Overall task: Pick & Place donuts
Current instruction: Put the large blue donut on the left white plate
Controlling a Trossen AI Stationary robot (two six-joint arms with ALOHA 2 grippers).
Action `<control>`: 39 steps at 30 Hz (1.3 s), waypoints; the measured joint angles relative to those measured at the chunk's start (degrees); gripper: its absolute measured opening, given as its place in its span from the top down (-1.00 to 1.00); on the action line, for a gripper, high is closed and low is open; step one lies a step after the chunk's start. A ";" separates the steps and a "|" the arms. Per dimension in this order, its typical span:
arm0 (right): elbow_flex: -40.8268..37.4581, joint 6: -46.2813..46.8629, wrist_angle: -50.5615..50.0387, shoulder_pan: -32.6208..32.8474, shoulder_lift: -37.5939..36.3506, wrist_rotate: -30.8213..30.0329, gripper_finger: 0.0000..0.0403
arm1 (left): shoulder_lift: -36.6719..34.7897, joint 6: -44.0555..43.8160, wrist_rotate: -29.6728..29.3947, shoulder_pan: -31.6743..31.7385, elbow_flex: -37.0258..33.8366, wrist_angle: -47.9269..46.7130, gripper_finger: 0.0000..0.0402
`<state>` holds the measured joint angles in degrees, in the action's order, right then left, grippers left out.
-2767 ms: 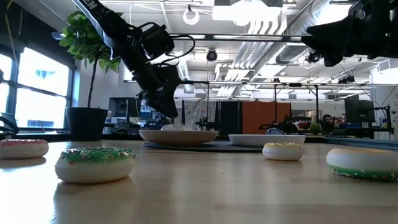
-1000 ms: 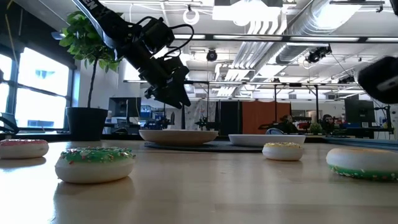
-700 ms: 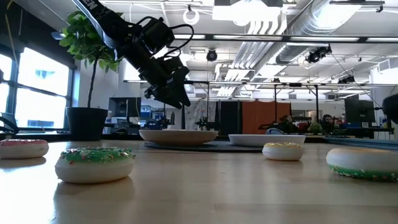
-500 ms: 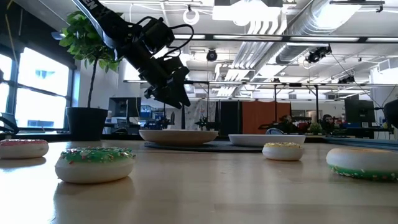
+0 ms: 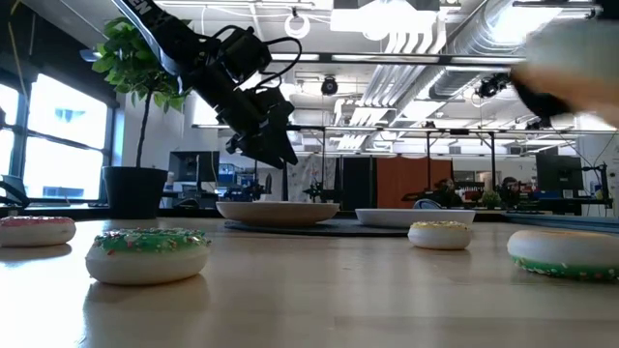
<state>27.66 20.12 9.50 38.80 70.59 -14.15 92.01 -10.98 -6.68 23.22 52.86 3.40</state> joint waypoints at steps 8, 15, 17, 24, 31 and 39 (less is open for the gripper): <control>0.02 -9.25 9.30 -17.24 -3.53 -31.44 0.87 | 0.00 0.00 0.22 0.00 0.00 -0.02 -0.09; 0.02 -7.43 19.41 -37.44 2.47 -12.52 0.94 | 0.00 0.00 0.29 0.00 0.00 -0.04 -0.09; 0.02 -5.60 22.51 -41.78 6.06 -7.98 0.90 | 0.00 0.00 0.31 0.00 0.00 -0.02 -0.09; 0.13 -0.52 29.51 -50.04 18.21 2.42 0.91 | 0.00 0.02 0.31 0.00 0.00 0.09 -0.09; 8.00 -0.85 28.59 -51.57 26.17 4.79 0.89 | 0.00 0.02 0.29 0.00 0.00 0.00 -0.09; 23.71 -4.77 7.10 -51.68 33.95 2.94 0.89 | 0.00 0.02 0.28 0.00 0.00 0.00 -0.09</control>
<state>51.37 15.35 16.60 -12.88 104.55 -11.21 92.01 -10.96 -6.39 23.22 52.86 3.40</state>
